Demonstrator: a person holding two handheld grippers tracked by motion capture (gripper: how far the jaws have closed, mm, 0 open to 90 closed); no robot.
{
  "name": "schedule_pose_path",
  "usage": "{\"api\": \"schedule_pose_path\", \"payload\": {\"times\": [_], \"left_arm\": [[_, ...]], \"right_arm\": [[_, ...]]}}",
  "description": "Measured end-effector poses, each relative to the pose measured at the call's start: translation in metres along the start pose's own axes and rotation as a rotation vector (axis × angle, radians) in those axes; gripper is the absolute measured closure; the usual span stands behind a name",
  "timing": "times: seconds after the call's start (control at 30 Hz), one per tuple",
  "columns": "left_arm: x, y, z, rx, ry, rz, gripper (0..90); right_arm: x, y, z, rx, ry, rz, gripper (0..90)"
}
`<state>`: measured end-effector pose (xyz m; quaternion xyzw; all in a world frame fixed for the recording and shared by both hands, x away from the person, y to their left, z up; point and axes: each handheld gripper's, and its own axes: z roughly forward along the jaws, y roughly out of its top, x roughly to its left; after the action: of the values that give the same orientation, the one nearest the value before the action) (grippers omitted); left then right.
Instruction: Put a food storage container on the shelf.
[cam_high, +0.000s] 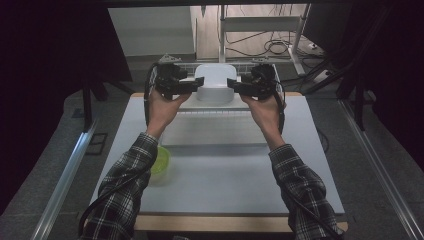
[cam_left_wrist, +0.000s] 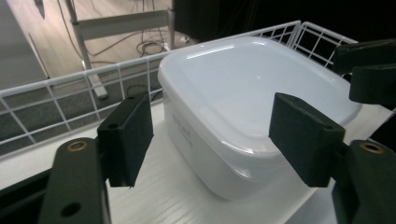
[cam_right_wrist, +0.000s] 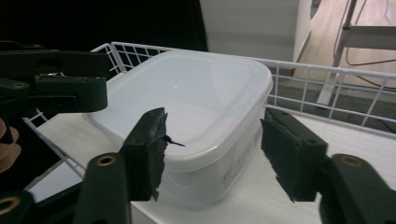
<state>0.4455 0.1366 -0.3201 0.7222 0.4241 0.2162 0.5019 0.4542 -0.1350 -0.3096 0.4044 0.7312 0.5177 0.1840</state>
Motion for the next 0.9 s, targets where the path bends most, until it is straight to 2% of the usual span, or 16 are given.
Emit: {"api": "schedule_pose_path", "payload": {"times": [0.13,0.37,0.57,0.67,0.8,0.9], "left_arm": [[-0.002,-0.002,-0.002,-0.004,-0.018,0.006,20.2],[-0.008,-0.002,-0.01,-0.014,-0.049,0.029,10.6],[-0.012,-0.01,-0.021,-0.016,-0.082,0.051,7.6],[-0.017,-0.018,-0.029,-0.02,-0.119,0.076,6.1],[-0.021,-0.026,-0.036,-0.022,-0.139,0.107,5.6],[-0.022,-0.031,-0.04,-0.022,-0.15,0.115,5.7]], "right_arm": [[-0.002,-0.003,-0.004,0.001,0.031,-0.009,31.3],[-0.001,-0.006,-0.01,-0.007,0.065,-0.02,25.7],[0.001,-0.011,-0.018,0.003,0.092,-0.033,21.6],[0.002,-0.017,-0.023,0.008,0.107,-0.045,20.1],[0.004,-0.023,-0.027,0.018,0.12,-0.064,17.9],[0.006,-0.026,-0.029,0.022,0.125,-0.075,16.1]]}}
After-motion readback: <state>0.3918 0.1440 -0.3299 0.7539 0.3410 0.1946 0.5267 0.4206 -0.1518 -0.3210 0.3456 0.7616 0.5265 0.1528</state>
